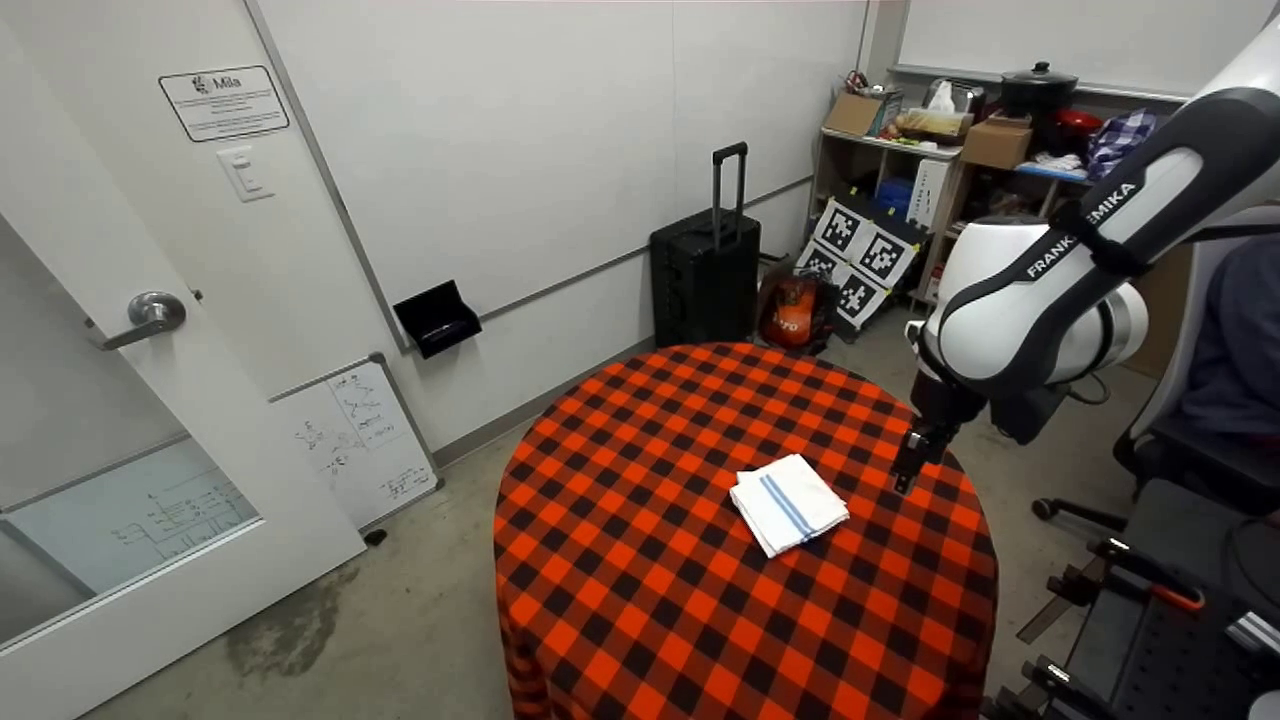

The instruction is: Fold the dishcloth four times

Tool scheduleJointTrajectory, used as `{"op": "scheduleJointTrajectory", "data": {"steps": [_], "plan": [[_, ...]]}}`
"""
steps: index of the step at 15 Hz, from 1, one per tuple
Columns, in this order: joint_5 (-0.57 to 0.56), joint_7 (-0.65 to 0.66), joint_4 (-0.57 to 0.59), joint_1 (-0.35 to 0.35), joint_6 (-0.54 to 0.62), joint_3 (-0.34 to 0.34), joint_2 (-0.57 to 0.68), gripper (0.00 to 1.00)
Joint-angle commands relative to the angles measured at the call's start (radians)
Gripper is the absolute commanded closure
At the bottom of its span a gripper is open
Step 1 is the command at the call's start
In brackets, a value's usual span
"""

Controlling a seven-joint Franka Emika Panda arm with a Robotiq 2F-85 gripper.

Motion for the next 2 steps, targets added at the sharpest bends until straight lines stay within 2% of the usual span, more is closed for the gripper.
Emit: {"op": "scheduleJointTrajectory", "data": {"steps": [1, 2], "plan": [[0.026, -0.017, 0.001, 0.055, -0.005, -0.05, -0.004, 0.0], [0.026, -0.017, 0.0, 0.055, -0.004, -0.05, -0.004, 0.0]]}}
